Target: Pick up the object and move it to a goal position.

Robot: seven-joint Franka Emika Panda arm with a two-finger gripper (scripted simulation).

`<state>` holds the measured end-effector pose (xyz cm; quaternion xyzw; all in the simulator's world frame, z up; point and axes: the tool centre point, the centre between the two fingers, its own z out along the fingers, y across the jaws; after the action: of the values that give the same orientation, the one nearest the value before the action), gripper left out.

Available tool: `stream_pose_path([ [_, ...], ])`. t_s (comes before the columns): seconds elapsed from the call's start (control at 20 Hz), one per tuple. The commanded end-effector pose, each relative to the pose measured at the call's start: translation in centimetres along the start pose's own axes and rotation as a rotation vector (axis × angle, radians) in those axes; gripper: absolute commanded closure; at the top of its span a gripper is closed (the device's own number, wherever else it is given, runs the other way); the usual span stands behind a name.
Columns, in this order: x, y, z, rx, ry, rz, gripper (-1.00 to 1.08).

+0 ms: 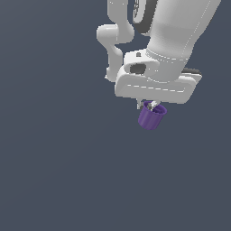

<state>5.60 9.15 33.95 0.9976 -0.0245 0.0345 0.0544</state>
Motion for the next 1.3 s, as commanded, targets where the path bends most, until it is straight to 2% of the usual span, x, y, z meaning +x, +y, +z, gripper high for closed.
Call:
stream_pose_path([
  [0.0, 0.1, -1.2, -2.0, -0.011, 0.024, 0.038, 1.08],
  [0.65, 1.0, -6.6, -9.7, -0.064, 0.114, 0.191, 1.08],
  [1.25, 1.4, -8.3, -11.8, -0.081, 0.139, 0.233, 1.08],
])
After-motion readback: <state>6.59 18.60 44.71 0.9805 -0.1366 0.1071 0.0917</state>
